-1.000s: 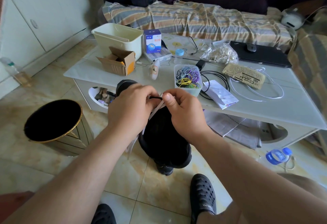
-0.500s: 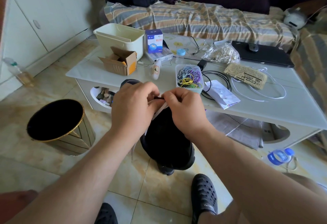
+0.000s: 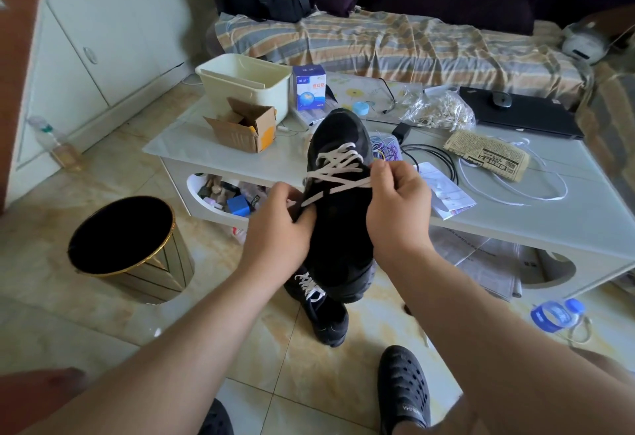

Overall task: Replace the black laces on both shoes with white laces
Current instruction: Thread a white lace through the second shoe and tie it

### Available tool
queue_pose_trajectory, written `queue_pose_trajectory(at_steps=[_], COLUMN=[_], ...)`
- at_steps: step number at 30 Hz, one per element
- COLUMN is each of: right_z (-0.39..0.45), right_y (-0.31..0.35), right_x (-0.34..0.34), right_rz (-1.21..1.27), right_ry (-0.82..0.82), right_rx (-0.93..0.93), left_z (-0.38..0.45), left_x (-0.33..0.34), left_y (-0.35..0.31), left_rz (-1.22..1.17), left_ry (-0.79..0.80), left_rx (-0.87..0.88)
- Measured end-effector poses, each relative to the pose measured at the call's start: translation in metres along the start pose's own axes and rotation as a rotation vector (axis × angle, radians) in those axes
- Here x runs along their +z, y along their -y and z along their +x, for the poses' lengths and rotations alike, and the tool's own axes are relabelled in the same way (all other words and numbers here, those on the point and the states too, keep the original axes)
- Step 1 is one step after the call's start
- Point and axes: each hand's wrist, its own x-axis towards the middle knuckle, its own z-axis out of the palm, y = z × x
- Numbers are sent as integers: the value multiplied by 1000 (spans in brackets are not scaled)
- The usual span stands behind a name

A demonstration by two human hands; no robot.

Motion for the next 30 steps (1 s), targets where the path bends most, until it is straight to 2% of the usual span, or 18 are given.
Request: queue_pose_trajectory(at_steps=[2,5,11,12,13,14,17,18,20,23,28,30], right_z=[-2,-2,17,20,22,22,21,20,21,28,56,61], right_y=[0,8,24,25,25,24,10,5,1,-1,-11,-16], right_x=[3,2,-8,-8,-9,-9,-10,-10,-11,-20,-45,-49], right_rz=[119,301,729,738,652,447,-424,-587,-710,-836,-1065,-1049], right_ry=[59,138,163,194,232,270,366,394,472,535,201,165], right_rx=[91,243,368,387,364,291,-99,-192,-248,-233,-198,-181], left_z=[7,17,30,31,32,32,31,32,38,46,57,57], left_x=[-6,-15,-30,-32,-34,-34,-30,-29,-29,-38,-65,-70], left_y=[1,8,20,21,21,20,16,16,21,30,38,37], left_rz=[45,91,173,181,185,184,207,228,252,243,210,192], left_ry=[-96,-142,-219,-225,-231,-241,-264,-267,-267,-279,-393,-410], left_rx=[40,70,79,80,86,100,181,210,221,156,56,44])
